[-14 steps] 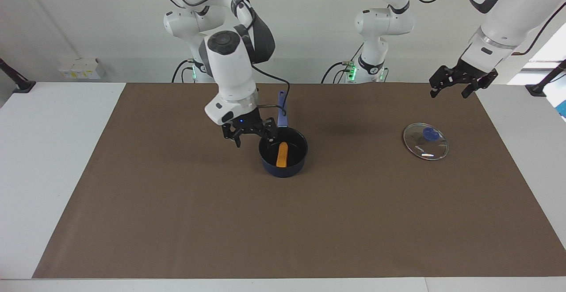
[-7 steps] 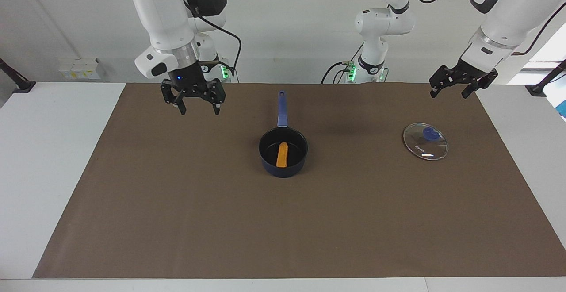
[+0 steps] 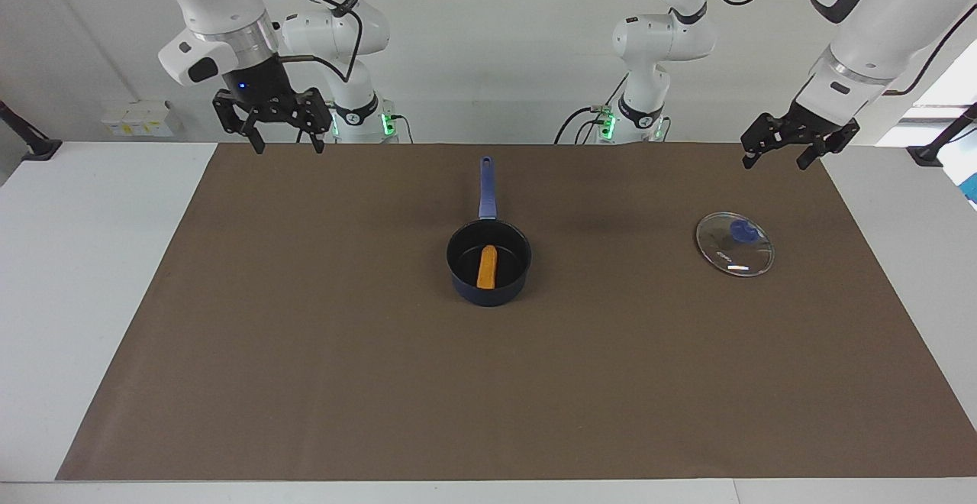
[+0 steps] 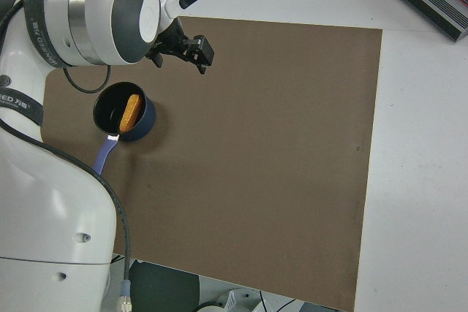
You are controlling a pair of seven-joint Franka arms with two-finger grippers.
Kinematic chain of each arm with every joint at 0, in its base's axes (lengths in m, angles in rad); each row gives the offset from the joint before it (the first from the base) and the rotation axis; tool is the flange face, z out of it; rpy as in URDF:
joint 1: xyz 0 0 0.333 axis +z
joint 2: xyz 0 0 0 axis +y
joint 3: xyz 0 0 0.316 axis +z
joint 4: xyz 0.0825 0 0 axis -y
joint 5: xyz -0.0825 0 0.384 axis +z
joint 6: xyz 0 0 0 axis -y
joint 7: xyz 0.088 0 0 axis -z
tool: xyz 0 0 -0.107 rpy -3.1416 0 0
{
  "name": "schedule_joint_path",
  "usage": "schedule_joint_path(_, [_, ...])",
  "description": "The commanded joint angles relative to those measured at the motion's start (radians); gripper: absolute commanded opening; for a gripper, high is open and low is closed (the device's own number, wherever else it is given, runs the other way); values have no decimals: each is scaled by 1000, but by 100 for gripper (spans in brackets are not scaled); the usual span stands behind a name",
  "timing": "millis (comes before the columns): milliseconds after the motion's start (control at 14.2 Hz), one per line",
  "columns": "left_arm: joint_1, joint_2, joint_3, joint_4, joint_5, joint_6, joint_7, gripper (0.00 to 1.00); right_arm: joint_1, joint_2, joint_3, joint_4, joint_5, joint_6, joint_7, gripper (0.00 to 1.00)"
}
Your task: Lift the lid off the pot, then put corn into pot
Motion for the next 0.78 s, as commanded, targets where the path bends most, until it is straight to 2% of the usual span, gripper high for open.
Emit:
schedule_joint_path(0, [3, -25, 0, -22, 12, -2, 4, 100, -51, -33, 9, 48, -7, -97, -58, 100])
schedule_joint_path(71, [3, -25, 0, -22, 12, -2, 4, 100, -57, -33, 9, 62, 0, -114, -58, 100])
schedule_joint_path(353, [3, -25, 0, -22, 12, -2, 4, 100, -63, -74, 9, 14, 5, -106, -62, 100])
schedule_joint_path(705, [3, -25, 0, -22, 12, -2, 4, 100, -63, -73, 9, -9, -26, -77, -121, 100])
